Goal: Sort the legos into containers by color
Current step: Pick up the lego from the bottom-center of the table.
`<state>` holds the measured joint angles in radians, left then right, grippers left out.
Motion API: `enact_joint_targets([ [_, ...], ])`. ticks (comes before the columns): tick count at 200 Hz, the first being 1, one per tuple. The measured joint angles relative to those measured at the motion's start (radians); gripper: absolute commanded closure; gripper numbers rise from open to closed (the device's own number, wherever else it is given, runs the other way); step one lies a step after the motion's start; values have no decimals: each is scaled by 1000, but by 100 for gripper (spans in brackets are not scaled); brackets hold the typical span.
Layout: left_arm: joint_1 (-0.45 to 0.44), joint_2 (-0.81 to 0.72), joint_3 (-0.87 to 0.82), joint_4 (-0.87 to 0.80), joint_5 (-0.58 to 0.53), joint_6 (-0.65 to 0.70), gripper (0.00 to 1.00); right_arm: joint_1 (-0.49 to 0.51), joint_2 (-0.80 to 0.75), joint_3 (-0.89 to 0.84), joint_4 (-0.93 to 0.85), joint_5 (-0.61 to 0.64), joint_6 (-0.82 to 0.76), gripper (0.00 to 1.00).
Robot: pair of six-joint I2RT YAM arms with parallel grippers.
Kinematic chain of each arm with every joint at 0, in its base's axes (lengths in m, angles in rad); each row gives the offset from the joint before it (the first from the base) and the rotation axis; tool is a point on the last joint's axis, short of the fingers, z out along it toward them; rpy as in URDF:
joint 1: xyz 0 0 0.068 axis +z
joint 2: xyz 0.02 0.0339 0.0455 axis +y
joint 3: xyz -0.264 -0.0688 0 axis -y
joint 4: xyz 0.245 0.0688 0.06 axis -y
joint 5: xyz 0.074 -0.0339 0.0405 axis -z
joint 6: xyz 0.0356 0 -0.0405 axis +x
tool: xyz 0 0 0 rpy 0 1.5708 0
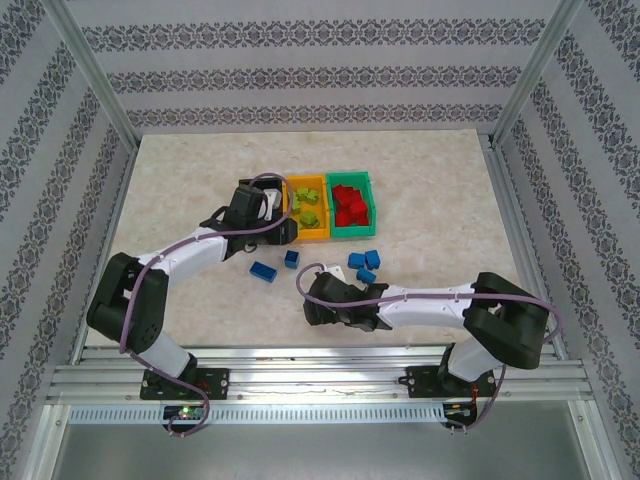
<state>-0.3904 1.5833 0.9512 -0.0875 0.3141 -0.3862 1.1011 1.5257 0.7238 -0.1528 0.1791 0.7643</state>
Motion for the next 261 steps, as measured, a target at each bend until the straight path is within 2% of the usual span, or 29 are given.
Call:
enact_joint_targets([
  [71,0,-6,-32,16,8,0,40,10,95,62,-47,18,2,25],
  [141,0,-6,-55,30,26,-12,40,16,117,95,-84,39,12,37],
  [170,0,-6,-55,31,26,-12,40,21,115,93,-83,46,16,38],
  [230,0,-10,-63,37,26,-14,40,12,10,19,-74,77,16,39],
  [261,0,-18,-71,37,26,-15,40,-53,-95,-34,-46,99,15,39],
])
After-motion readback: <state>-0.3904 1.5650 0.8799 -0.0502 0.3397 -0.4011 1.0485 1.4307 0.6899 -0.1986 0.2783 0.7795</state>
